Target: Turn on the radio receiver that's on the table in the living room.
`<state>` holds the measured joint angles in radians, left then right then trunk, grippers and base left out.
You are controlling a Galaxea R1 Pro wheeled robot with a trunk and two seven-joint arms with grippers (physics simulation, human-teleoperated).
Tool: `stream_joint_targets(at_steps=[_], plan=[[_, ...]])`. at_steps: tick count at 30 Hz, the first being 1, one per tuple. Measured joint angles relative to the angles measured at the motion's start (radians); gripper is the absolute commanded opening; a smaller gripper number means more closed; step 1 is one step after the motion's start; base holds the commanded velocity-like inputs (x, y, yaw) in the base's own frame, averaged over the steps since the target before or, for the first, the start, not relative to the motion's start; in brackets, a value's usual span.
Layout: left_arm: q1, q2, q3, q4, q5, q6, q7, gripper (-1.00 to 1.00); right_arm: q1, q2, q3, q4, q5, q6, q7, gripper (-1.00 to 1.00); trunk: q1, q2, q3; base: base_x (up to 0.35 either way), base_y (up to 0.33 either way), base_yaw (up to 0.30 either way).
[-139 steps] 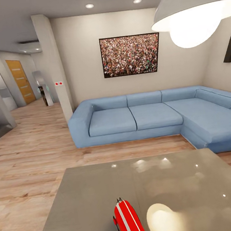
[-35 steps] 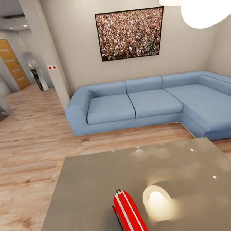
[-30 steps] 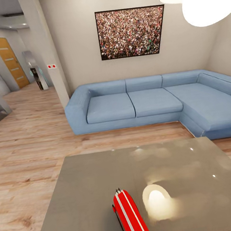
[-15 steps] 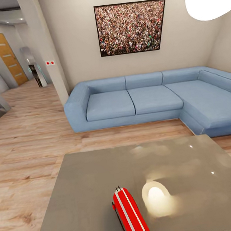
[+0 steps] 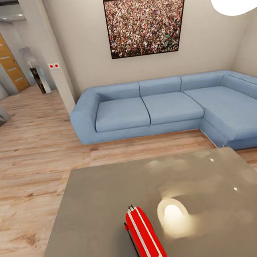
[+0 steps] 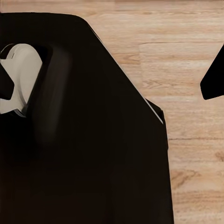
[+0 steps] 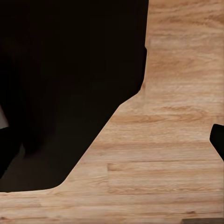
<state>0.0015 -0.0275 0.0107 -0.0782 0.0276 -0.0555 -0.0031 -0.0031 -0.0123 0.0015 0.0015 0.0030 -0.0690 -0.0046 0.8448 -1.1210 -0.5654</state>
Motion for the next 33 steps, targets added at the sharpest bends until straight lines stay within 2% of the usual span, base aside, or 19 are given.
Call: stream_joint_targets(at_steps=[6,33], plan=[[0.000,0.000,0.000,0.000,0.000,0.000,0.000,1.00,0.000,0.000,0.000,0.000,-0.001,-0.001,0.000,1.00,0.000,0.000,-0.010,0.000,0.000,0.000],[0.000,0.001,0.000,0.001,0.000,0.005,0.000,1.00,0.000,0.000,-0.001,0.000,-0.001,-0.002,0.000,1.00,-0.103,0.189,0.030,0.000,0.000,0.000]])
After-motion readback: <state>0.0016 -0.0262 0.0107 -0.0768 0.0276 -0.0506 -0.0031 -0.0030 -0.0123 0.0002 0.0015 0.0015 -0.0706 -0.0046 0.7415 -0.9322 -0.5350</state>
